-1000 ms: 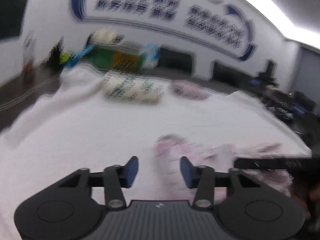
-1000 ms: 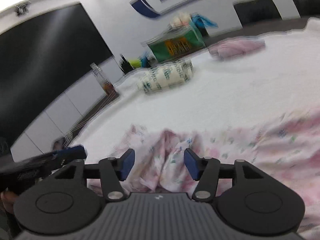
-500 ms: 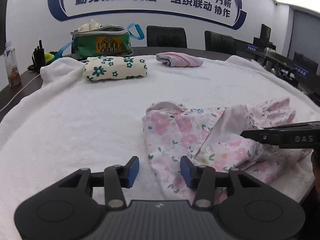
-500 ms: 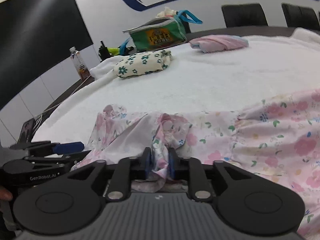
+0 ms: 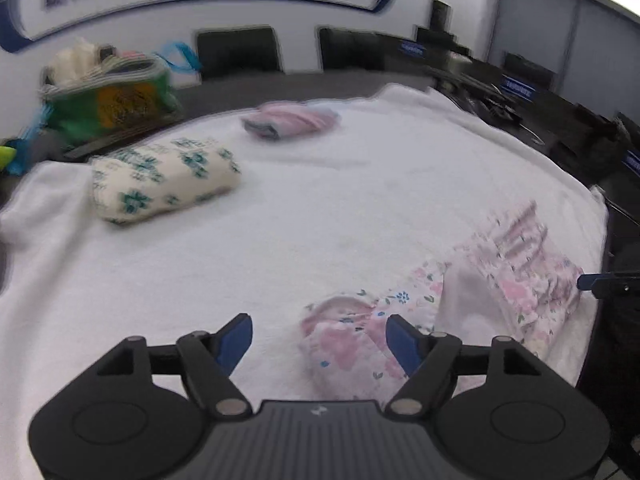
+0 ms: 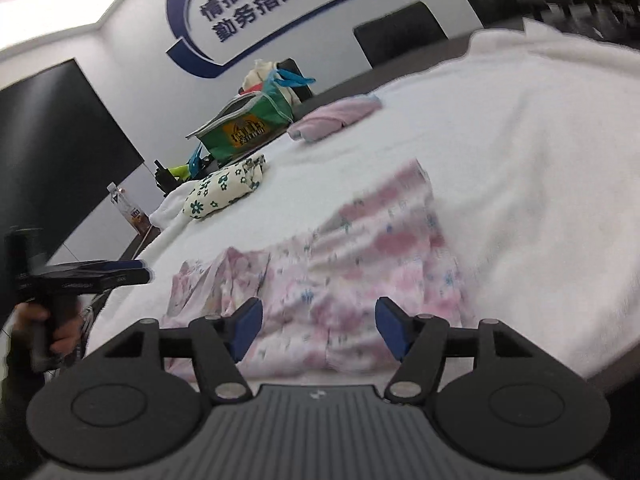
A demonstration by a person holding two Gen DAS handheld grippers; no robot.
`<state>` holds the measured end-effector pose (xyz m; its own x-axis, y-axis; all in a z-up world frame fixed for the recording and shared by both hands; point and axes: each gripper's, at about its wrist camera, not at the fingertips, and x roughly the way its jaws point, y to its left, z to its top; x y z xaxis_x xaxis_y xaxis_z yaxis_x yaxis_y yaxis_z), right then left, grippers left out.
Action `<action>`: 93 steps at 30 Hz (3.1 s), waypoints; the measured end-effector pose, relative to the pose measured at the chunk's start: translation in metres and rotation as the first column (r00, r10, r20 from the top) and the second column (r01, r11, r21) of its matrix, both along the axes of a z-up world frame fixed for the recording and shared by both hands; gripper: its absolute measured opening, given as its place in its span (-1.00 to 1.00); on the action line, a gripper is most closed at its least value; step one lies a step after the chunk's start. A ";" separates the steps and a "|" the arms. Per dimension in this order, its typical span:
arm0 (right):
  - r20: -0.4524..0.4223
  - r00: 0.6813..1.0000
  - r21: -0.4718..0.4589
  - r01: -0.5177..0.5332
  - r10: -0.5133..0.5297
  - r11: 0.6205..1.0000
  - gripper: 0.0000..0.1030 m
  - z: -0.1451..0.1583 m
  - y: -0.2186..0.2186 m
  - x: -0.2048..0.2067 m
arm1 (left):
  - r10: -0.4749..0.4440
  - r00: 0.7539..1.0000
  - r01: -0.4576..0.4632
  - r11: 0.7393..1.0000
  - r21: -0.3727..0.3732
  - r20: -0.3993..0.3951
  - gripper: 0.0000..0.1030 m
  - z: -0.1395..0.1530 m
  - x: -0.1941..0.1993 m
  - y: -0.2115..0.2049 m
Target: Fold clothes
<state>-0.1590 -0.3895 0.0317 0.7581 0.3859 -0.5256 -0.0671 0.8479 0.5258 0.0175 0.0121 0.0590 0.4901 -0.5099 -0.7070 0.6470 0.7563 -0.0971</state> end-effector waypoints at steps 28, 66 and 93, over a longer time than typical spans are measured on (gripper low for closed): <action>0.149 0.983 -0.133 0.129 -0.109 0.983 -0.91 0.006 0.046 0.045 | -0.052 0.999 0.052 0.999 -0.015 0.000 -0.94 -0.020 -0.020 -0.006; 0.153 0.794 -0.310 -0.526 0.588 0.792 0.10 -0.005 0.169 0.043 | 0.264 0.964 -0.258 0.919 -0.299 -0.020 -0.83 -0.045 -0.108 0.047; 0.137 0.833 -0.290 -0.485 0.537 0.825 0.00 -0.001 0.125 0.035 | 0.144 0.973 -0.094 0.960 -0.262 0.180 0.21 -0.045 -0.178 0.008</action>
<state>-0.1239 -0.2642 0.0306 0.5851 0.6335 -0.5063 -0.6079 0.7558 0.2433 -0.1601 0.0204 0.0138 0.6736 -0.5875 -0.4484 0.5790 0.7966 -0.1739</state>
